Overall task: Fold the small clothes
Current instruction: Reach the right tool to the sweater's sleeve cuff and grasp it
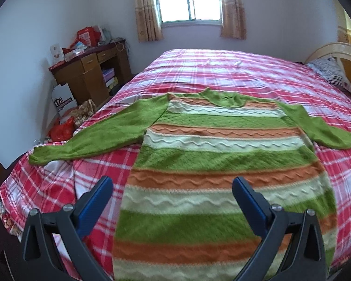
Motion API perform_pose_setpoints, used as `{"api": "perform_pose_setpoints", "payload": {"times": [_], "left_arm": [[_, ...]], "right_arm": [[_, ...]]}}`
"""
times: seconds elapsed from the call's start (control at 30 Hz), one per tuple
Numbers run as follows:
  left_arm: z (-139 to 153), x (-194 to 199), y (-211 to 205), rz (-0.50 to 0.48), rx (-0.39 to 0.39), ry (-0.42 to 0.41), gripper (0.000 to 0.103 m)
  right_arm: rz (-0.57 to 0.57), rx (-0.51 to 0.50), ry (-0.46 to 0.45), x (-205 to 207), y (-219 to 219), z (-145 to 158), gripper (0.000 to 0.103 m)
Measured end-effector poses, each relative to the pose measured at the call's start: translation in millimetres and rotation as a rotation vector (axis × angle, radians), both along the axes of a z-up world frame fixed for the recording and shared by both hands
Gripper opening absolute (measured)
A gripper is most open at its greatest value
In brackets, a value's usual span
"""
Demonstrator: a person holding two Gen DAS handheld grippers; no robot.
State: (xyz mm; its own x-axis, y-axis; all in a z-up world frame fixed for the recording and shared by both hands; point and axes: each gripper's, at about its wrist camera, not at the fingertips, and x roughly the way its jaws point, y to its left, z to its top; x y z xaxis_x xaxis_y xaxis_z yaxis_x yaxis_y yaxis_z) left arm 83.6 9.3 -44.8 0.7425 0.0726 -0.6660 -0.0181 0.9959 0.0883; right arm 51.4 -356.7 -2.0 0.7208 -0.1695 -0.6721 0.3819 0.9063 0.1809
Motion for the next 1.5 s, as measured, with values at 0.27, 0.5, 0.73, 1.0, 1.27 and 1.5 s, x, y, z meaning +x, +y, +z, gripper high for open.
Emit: {"api": "perform_pose_setpoints", "payload": {"times": [0.27, 0.5, 0.73, 1.0, 1.27, 1.5], "left_arm": [[-12.6, 55.3, 7.2, 0.062, 0.001, 0.001, 0.103], [-43.0, 103.2, 6.7, 0.15, -0.031, 0.02, 0.103], [-78.1, 123.6, 4.9, 0.2, -0.068, 0.076, 0.103], [-80.9, 124.9, 0.1, 0.202, -0.063, 0.098, 0.103], [-78.5, 127.8, 3.6, 0.195, -0.078, 0.095, 0.103], [-49.3, 103.8, 19.4, 0.135, -0.096, 0.064, 0.103]], "right_arm": [[-0.316, 0.244, -0.07, 19.9, -199.7, -20.6, 0.054], [-0.455, 0.357, -0.075, 49.4, -299.4, -60.2, 0.044], [-0.45, 0.359, -0.049, 85.6, -323.0, -86.8, 0.044], [-0.397, 0.206, 0.057, 101.7, -312.7, -84.9, 0.01], [-0.413, 0.158, -0.148, 58.1, -281.4, -12.2, 0.009], [-0.127, 0.129, -0.235, 90.7, -171.2, 59.7, 0.009]]}}
